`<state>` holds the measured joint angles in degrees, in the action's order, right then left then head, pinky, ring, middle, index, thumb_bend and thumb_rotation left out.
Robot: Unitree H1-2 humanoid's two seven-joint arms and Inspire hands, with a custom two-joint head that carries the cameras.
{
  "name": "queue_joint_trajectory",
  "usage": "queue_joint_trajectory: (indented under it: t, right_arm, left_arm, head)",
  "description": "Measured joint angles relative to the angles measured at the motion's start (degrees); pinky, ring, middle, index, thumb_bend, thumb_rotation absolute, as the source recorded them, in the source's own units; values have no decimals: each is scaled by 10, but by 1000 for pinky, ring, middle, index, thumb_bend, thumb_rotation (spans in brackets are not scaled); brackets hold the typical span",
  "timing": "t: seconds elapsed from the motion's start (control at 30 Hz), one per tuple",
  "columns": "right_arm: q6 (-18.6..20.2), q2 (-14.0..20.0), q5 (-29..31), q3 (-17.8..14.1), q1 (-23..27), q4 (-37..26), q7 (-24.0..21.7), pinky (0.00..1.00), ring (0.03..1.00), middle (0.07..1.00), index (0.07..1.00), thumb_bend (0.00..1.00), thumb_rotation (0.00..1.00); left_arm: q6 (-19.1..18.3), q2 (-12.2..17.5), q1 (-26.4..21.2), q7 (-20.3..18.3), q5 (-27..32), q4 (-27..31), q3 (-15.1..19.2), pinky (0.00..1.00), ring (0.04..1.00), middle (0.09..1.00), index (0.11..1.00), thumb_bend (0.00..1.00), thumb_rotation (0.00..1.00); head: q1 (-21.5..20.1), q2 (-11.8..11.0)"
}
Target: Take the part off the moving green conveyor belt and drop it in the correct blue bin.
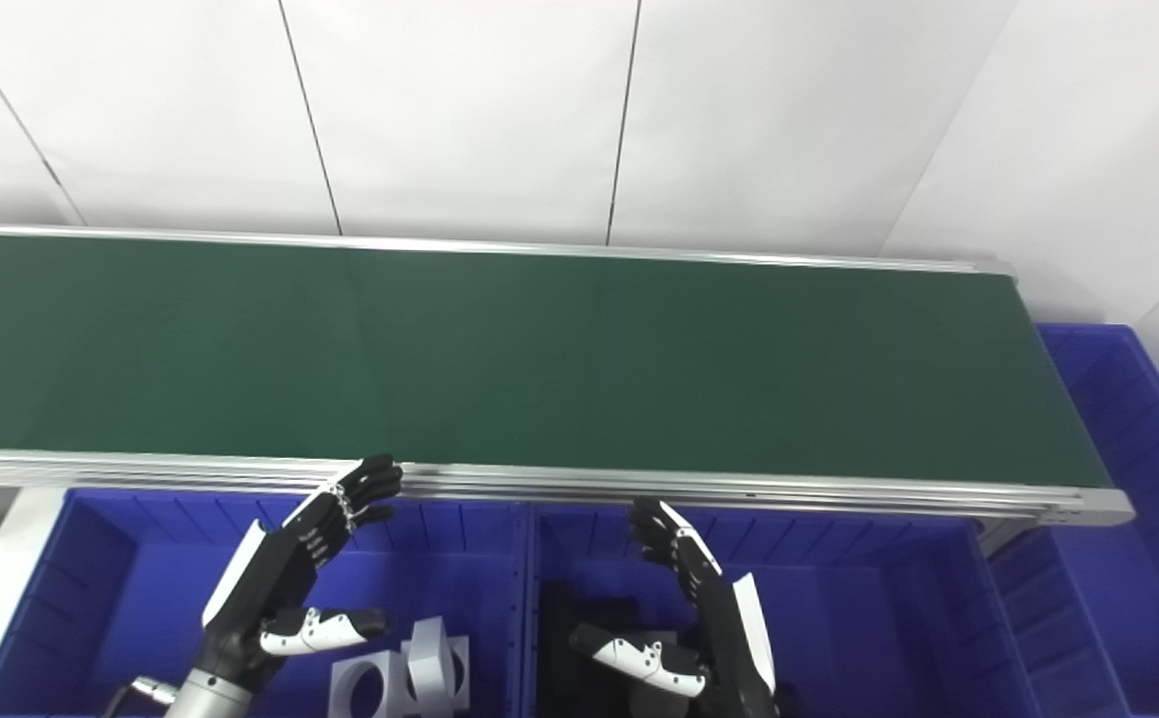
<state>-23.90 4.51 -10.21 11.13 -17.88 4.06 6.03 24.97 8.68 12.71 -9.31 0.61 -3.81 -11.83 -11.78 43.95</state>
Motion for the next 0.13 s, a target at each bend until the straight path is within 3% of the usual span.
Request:
queue_joint_trajectory:
  t: [0.13]
  right_arm:
    - [0,0,2,0,0,0,0,779,810,828,851,829,332]
  left_arm:
    - [0,0,0,-2,-3,-7,0,815,863,866,868,938,456]
  head:
    - [3,-2]
